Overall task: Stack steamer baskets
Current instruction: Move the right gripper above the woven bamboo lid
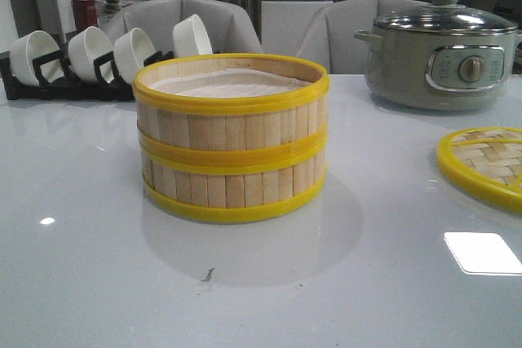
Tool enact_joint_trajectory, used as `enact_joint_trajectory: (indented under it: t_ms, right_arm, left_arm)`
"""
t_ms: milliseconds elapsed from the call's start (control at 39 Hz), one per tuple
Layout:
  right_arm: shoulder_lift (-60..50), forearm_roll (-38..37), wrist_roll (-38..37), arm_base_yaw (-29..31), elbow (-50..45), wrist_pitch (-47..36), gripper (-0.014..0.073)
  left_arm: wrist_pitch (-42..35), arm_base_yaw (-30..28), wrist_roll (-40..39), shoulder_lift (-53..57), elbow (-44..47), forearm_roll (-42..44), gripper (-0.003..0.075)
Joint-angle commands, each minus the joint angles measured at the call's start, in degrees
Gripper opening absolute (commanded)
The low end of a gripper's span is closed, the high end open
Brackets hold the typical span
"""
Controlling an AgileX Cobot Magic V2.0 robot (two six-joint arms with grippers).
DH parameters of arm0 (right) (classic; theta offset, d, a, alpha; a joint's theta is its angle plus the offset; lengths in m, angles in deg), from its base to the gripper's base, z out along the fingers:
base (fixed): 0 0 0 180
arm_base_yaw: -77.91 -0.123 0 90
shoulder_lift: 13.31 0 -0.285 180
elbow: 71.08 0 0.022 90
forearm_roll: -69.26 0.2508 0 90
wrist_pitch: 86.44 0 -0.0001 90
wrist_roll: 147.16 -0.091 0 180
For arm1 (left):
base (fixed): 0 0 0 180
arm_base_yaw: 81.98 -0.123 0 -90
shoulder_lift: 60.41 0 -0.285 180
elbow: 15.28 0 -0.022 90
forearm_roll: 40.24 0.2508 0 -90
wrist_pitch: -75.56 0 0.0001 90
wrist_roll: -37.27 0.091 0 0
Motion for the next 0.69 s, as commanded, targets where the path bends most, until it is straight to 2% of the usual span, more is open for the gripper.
enact_joint_trajectory:
  t_ms: [0,103,179,256,308,359,385,436,538,667]
  right_arm:
    - [0.42,0.01,0.16,0.03,1.66,-1.11,0.0570]
    - [1.86,0.01,0.16,0.03,1.66,0.77,0.0558]
    - [3.10,0.01,0.16,0.03,1.66,2.02,0.0490]
    - [4.32,0.01,0.16,0.03,1.66,3.36,0.0352]
    - [5.01,0.01,0.16,0.03,1.66,4.25,0.0234]
    - [5.65,0.01,0.22,0.03,1.66,5.31,0.0069]
    - [5.83,0.01,0.23,0.03,1.66,5.82,0.0034]
    - [6.16,-0.06,0.23,0.03,1.66,6.16,0.0081]
    - [6.31,-0.06,0.18,0.03,1.66,6.06,0.0046]
    - [6.31,-0.01,0.18,0.03,1.66,7.47,0.0047]
  left_arm:
    - [-5.64,0.32,-0.42,-0.47,-0.60,-0.63,0.0088]
    - [-5.54,0.32,-0.42,-0.59,-0.23,-0.63,0.0088]
    - [-5.54,0.32,-0.42,-0.59,-0.23,-0.63,0.0088]
    - [-5.42,0.32,-0.42,-0.59,-0.23,-0.63,0.0088]
    - [-4.97,0.32,-0.42,-0.59,-0.23,-0.63,0.0088]
    - [-4.78,0.32,-0.42,-0.59,-0.23,-0.63,0.0088]
    - [-4.76,0.32,-0.42,-0.59,-0.23,-0.63,0.0088]
    - [-4.76,0.32,-0.42,-0.59,-0.23,-0.63,0.0088]
    - [-4.76,0.32,-0.42,-0.59,-0.23,-0.63,0.0088]
    - [-4.76,0.32,-0.42,-0.59,-0.23,-0.63,0.0088]
